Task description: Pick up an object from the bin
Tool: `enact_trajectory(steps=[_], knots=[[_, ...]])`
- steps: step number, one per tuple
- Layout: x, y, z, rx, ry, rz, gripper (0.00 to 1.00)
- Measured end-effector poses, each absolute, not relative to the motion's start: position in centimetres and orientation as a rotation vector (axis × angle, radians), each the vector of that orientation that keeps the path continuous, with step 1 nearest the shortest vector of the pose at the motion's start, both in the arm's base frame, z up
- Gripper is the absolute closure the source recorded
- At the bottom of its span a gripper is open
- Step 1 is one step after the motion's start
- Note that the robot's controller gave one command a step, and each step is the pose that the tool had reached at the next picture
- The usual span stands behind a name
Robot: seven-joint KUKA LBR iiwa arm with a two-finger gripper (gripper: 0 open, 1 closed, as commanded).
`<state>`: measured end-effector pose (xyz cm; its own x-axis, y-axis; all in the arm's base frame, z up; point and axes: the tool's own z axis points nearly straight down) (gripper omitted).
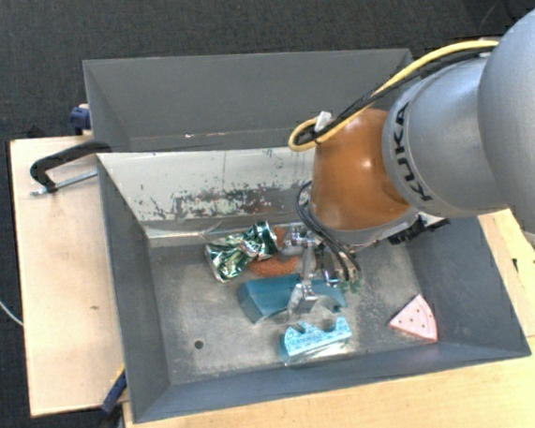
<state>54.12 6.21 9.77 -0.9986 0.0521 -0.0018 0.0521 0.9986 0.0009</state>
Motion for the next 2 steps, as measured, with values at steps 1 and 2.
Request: enact_trajectory(steps=[1, 2], knots=[[54.86, 6.74, 7.89, 0.043, 3.12, 0.005, 1.0], [54.86, 6.74, 7.89, 0.043, 3.12, 0.005, 1.0]])
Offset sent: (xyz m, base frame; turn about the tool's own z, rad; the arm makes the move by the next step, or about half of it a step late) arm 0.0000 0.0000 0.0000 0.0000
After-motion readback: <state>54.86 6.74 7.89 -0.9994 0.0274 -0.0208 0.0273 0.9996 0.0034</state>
